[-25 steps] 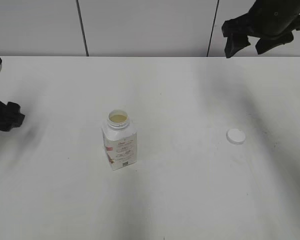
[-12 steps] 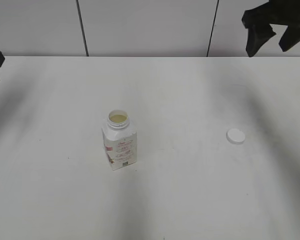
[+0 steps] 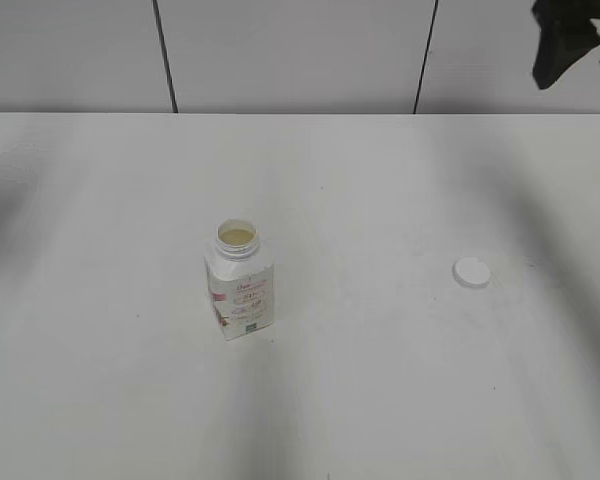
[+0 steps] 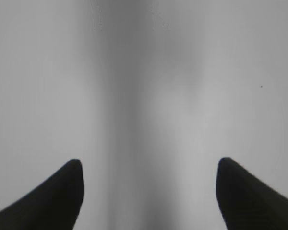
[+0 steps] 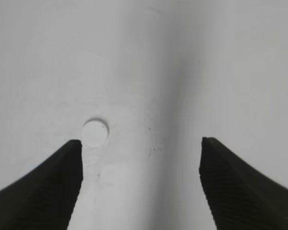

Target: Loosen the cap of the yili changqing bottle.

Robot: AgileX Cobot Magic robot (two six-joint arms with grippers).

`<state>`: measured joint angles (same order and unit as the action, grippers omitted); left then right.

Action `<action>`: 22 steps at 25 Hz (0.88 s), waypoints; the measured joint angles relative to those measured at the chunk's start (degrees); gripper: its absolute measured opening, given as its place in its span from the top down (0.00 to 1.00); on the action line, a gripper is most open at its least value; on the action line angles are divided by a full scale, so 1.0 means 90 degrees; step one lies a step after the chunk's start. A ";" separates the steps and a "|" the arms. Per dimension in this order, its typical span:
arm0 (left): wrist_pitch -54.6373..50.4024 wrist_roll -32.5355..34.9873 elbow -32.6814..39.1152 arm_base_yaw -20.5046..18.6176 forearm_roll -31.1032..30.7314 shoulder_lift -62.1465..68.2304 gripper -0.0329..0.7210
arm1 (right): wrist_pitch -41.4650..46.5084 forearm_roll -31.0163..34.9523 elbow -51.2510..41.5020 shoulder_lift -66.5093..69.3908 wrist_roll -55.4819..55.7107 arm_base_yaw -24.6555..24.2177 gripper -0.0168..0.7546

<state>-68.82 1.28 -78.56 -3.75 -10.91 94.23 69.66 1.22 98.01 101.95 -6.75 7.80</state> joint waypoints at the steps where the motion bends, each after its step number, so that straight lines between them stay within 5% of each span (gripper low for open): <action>1: 0.0009 0.0046 0.0000 -0.0110 0.0070 -0.0112 0.26 | 0.0005 0.0046 0.0000 -0.0071 -0.0018 -0.0156 0.21; 9: 0.0747 0.0575 0.0985 -0.0309 0.1076 -0.1414 0.26 | 0.0005 0.0167 -0.1017 -0.1266 -0.0123 -0.0668 0.21; 22: 0.1256 0.0602 0.3232 -0.0309 0.1124 -0.4183 0.26 | 0.0010 0.0410 -0.3802 -0.3591 -0.0136 -0.0668 0.21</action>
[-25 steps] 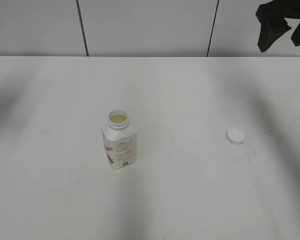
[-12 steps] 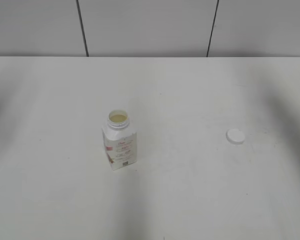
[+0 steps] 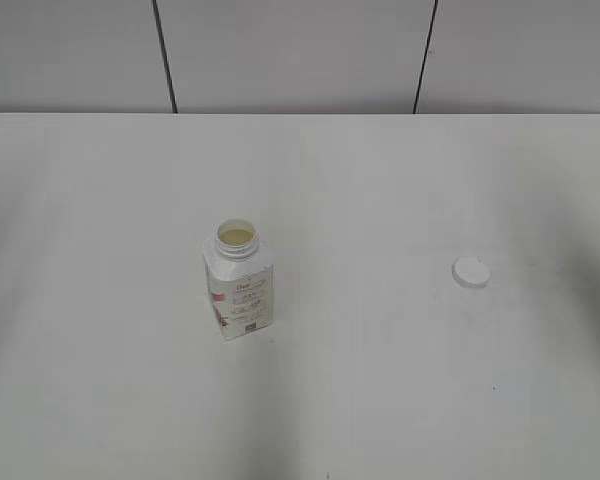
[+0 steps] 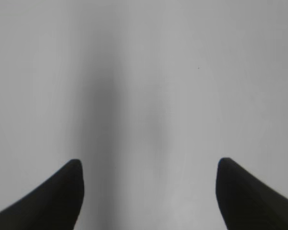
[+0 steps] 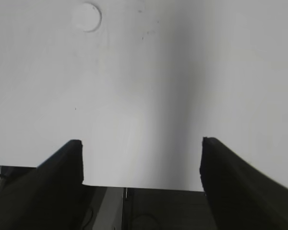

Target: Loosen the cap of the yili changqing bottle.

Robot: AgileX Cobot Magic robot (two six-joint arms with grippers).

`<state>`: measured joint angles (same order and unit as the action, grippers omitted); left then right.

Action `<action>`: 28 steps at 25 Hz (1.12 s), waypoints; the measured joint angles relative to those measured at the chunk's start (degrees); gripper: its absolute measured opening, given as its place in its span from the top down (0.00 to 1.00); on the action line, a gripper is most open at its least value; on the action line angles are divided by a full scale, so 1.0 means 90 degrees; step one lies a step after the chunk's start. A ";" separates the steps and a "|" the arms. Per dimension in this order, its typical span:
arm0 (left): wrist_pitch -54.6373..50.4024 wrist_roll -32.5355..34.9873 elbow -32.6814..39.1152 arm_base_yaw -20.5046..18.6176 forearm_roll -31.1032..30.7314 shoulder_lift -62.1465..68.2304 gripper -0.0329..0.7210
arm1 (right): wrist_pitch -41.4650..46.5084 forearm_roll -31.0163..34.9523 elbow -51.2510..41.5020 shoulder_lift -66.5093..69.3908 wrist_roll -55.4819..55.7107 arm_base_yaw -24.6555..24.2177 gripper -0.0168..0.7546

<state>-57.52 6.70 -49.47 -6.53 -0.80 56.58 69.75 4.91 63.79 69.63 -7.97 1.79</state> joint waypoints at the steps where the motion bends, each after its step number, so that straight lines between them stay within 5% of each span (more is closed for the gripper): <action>1: -0.0001 0.0000 0.0161 0.0000 0.0000 -0.0208 0.26 | 0.0000 -0.0001 -0.0150 -0.0165 0.0000 0.0000 0.21; 10: -0.0286 0.0000 0.1466 0.0000 0.0002 -0.2043 0.26 | -0.0304 0.0253 -0.1419 -0.1138 0.0000 0.0000 0.21; 28: -0.0394 -0.0123 0.2132 0.0000 0.0485 -0.2824 0.27 | -0.0582 0.0275 -0.2759 -0.2598 0.0000 0.0000 0.21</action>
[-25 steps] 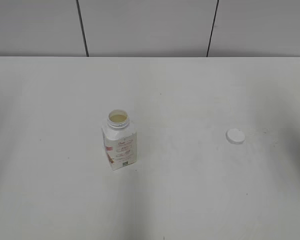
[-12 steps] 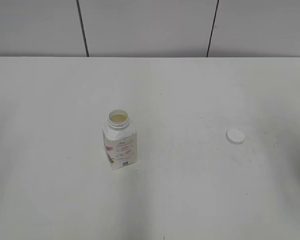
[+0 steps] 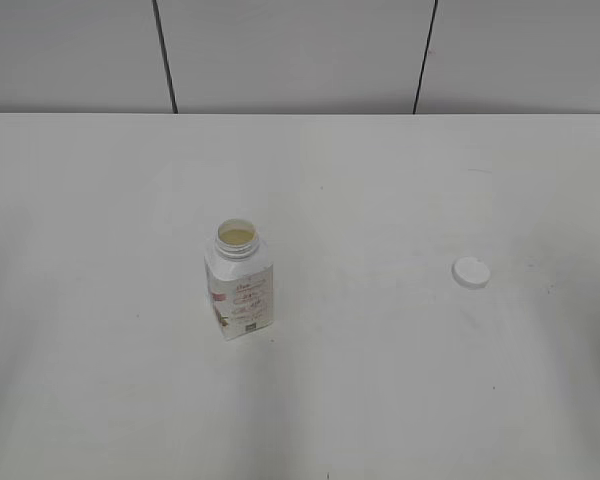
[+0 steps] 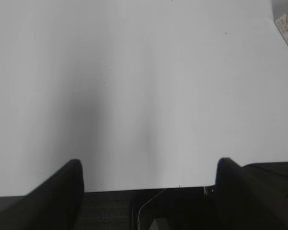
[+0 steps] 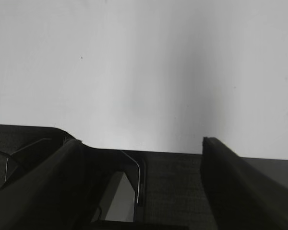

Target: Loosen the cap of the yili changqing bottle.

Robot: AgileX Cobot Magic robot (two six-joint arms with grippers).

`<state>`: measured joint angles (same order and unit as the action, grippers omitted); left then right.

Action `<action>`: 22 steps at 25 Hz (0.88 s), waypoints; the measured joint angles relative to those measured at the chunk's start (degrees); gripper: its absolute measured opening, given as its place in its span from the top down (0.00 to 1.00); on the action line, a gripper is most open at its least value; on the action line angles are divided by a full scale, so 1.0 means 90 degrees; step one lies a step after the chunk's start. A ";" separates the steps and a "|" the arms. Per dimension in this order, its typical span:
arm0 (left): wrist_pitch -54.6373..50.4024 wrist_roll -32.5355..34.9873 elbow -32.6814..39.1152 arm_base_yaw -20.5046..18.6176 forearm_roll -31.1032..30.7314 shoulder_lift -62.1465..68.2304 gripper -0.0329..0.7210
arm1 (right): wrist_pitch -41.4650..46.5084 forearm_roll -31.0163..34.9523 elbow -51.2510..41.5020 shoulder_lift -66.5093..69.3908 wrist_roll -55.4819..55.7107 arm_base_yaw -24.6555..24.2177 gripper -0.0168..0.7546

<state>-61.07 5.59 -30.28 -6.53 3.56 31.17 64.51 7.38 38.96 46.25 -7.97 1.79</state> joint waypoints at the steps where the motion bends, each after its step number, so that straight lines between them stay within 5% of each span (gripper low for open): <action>1: 0.0025 -0.0005 0.0007 0.0000 0.0000 -0.0040 0.27 | -0.0021 0.0000 -0.0034 -0.0231 0.0000 0.0000 0.21; 22: 0.0038 -0.0051 0.0023 0.0000 -0.0020 -0.1943 0.29 | -0.0380 -0.0092 -0.0769 -0.1467 0.0124 0.0000 0.21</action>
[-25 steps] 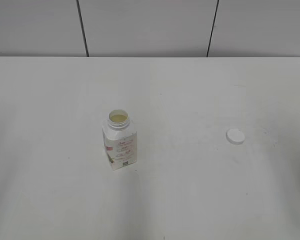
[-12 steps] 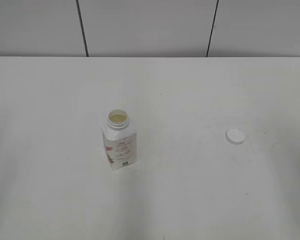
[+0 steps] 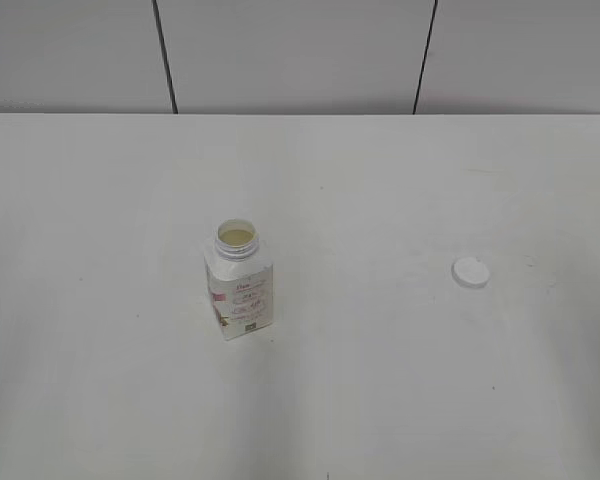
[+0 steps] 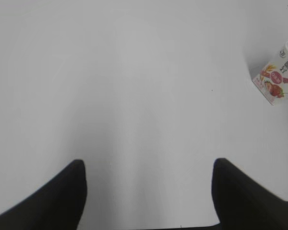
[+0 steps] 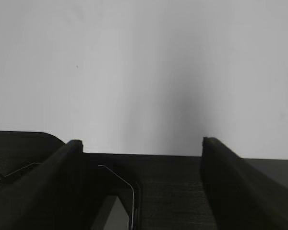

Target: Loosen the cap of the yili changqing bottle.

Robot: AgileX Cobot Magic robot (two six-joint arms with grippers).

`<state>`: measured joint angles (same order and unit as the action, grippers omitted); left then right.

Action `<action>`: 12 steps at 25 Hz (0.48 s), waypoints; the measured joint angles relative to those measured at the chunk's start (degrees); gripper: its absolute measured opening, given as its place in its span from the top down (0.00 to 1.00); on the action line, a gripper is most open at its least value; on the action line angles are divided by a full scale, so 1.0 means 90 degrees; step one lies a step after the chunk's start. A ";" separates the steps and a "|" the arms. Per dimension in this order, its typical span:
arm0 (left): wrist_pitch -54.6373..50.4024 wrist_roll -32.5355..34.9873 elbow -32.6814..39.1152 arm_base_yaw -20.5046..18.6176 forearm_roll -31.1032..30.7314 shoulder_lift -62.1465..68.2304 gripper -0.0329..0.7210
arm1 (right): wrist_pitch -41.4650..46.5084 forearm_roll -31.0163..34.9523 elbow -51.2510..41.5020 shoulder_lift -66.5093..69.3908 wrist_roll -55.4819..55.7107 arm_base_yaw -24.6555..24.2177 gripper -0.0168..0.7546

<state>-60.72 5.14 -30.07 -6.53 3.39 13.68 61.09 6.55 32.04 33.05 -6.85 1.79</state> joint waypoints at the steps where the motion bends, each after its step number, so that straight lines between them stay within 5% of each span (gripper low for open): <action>1: 0.0006 0.0000 0.0000 0.0000 0.0000 -0.0098 0.29 | 0.0027 -0.0051 -0.0089 -0.0091 0.0000 0.0000 0.21; 12: -0.0006 0.0000 0.0000 0.0000 0.0000 -0.1317 0.29 | 0.0105 -0.0324 -0.0275 -0.1145 0.0021 0.0000 0.21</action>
<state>-60.78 5.14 -30.07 -6.53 3.39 1.82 62.03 3.64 29.56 22.74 -6.66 1.79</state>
